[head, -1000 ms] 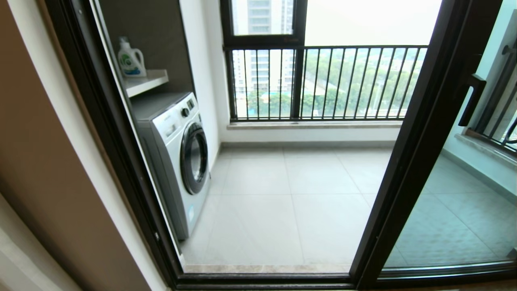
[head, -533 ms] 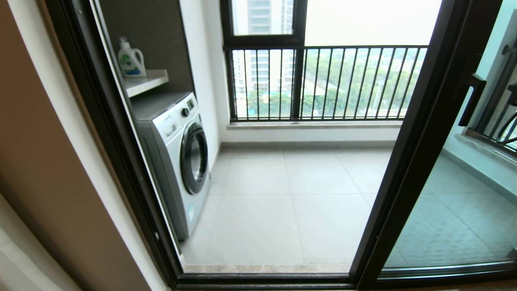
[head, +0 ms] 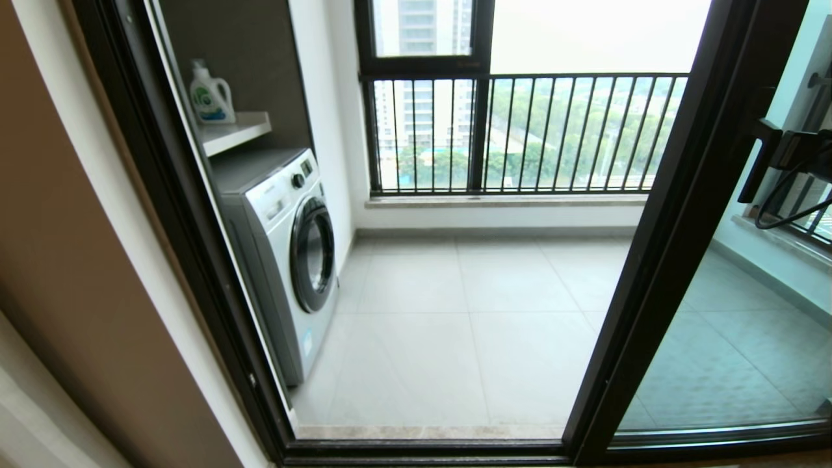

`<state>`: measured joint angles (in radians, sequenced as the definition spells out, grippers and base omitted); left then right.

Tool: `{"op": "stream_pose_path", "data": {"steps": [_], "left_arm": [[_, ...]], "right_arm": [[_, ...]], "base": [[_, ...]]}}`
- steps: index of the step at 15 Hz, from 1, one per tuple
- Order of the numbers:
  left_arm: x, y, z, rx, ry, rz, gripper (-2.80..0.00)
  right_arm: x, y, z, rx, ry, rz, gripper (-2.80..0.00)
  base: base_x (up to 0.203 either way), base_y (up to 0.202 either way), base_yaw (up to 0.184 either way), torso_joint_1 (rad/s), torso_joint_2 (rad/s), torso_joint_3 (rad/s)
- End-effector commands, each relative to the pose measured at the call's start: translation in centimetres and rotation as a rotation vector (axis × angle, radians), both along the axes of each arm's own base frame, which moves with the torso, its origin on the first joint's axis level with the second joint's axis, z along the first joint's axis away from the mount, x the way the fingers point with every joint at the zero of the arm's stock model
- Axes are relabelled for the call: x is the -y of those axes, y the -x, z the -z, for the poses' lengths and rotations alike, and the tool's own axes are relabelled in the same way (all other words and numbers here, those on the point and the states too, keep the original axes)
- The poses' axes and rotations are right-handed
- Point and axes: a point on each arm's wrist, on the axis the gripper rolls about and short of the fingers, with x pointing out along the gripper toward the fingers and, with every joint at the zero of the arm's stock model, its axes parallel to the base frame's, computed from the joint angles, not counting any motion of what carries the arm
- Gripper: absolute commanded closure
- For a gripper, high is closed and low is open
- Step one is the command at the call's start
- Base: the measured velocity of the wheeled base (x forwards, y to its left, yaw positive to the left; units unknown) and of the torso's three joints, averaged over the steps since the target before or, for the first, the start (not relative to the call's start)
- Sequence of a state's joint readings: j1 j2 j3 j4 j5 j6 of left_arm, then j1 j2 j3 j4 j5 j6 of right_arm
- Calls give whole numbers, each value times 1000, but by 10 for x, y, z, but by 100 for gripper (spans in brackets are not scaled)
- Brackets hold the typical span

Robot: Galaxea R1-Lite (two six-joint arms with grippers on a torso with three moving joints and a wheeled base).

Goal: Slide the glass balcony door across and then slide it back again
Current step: Close the slid door

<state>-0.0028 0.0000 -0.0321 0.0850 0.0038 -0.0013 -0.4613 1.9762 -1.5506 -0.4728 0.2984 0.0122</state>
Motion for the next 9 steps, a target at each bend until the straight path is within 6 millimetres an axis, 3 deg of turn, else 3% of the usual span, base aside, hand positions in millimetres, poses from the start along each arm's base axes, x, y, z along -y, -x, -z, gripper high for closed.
{"op": "stream_pose_path", "data": {"steps": [1, 9], "left_arm": [[0, 0, 0, -2, 0, 0, 0], [0, 0, 0, -4, 0, 0, 0]], "right_arm": [[-13, -8, 2, -3, -1, -24, 0], [-29, -13, -1, 18, 10, -61, 0]], "base": [[0, 0, 0, 0, 0, 0], [0, 0, 0, 0, 0, 0]]}}
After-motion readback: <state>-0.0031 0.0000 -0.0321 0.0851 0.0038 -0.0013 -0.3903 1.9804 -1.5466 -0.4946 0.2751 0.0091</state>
